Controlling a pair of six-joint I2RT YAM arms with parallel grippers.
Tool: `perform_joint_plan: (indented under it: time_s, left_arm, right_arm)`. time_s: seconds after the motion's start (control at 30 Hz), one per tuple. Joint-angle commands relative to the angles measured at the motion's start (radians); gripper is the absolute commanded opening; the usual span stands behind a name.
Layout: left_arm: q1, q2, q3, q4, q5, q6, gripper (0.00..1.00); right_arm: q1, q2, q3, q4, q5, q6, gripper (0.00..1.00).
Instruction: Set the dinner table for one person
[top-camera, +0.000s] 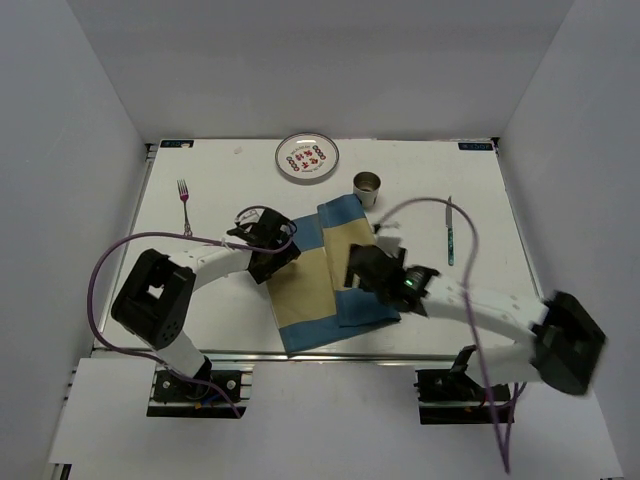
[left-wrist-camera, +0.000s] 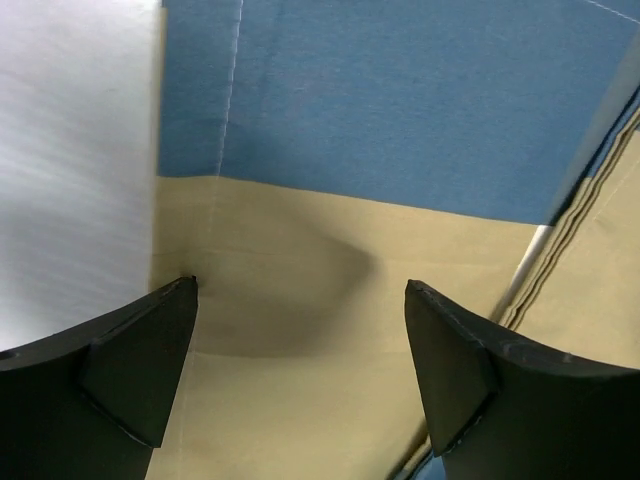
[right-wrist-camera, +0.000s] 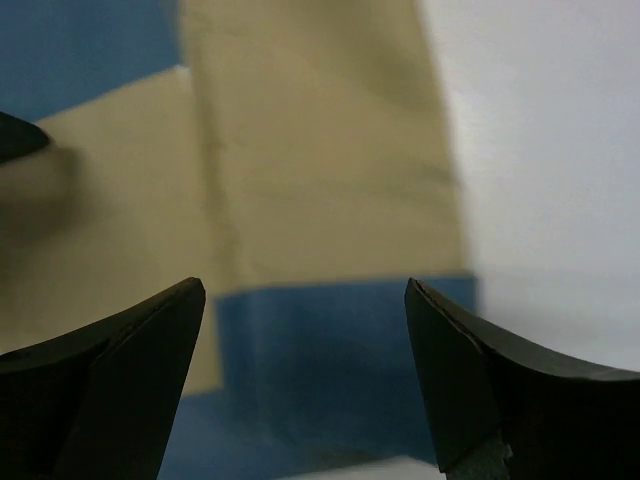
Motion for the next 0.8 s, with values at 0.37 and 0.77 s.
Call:
perform_joint_plan:
  time_s: [0.37, 0.77]
  left_arm:
    - [0.018, -0.106, -0.103, 0.028, 0.022, 0.007, 0.95]
    - [0.018, -0.045, -0.07, -0.002, 0.014, 0.01, 0.95]
  right_arm:
    - [0.0, 0.714, 0.559, -0.006, -0.142, -0.309, 0.78]
    - [-0.02, 0.766, 0.54, 0.037, -0.182, -0.309, 0.34]
